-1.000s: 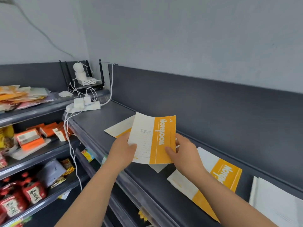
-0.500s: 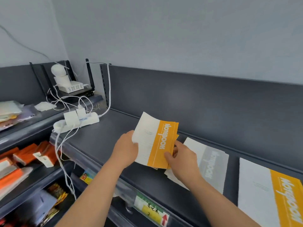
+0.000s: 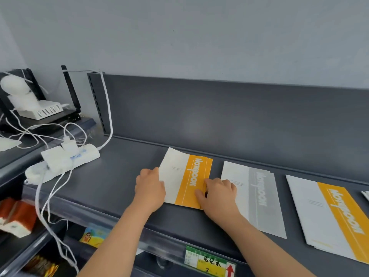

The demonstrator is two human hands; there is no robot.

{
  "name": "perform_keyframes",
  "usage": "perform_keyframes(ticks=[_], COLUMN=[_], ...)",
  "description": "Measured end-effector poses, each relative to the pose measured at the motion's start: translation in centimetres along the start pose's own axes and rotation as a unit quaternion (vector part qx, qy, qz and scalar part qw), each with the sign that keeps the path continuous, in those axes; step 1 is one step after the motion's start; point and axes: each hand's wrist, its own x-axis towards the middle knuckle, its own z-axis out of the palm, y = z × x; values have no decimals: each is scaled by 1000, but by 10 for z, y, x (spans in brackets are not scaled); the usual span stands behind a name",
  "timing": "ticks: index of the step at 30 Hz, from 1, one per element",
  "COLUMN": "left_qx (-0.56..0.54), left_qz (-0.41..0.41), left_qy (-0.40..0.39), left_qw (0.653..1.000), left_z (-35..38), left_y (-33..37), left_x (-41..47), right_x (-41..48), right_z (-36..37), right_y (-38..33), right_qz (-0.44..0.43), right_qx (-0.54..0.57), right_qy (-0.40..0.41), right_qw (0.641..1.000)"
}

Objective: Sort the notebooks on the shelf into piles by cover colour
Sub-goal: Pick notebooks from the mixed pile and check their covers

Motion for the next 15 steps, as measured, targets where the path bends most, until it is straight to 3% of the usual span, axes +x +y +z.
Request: perform_keyframes(ticks=[5, 9, 15], left_qx=[60, 128, 60], left_qz=[34, 72, 176], left_qy=[0, 40, 63], left_qw=[998, 988, 980], left_z=[0, -6, -7], left_y=[-3, 2, 47], left_x=[-3, -6, -23], right_x=[-2, -9, -30], right_z=[0, -12, -38], right_y=[-2, -1, 25], right_qz=[-11, -36, -28], right_qx=[-5, 19, 38], right_qy=[4, 56, 131], right_qw=[1000, 998, 990])
